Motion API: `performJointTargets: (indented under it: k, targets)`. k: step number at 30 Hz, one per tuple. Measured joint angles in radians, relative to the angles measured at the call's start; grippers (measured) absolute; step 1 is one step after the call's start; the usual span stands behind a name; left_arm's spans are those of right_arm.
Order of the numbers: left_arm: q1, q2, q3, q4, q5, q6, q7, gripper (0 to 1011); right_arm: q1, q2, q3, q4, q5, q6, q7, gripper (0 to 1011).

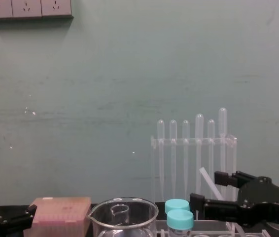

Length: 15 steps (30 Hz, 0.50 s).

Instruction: Pick up the stirring rod with one hand, then place it down.

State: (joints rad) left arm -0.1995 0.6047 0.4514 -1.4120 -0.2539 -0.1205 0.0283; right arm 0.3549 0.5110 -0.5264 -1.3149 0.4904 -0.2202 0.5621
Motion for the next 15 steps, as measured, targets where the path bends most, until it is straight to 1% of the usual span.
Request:
performJointTargets:
  k: [3,7,15]
  targets:
    - [0.0,0.0,0.0,0.0,0.0,0.0,0.0,1000,0.001,-0.005,0.003,0.004,0.001,0.029,0.009,1003]
    - [0.0,0.0,0.0,0.0,0.0,0.0,0.0,1000,-0.002,-0.009,0.011,0.004,-0.007,0.044,0.006,1003]
    - [0.0,0.0,0.0,0.0,0.0,0.0,0.0,1000,-0.002,-0.009,0.012,0.003,-0.008,0.048,0.004,1003]
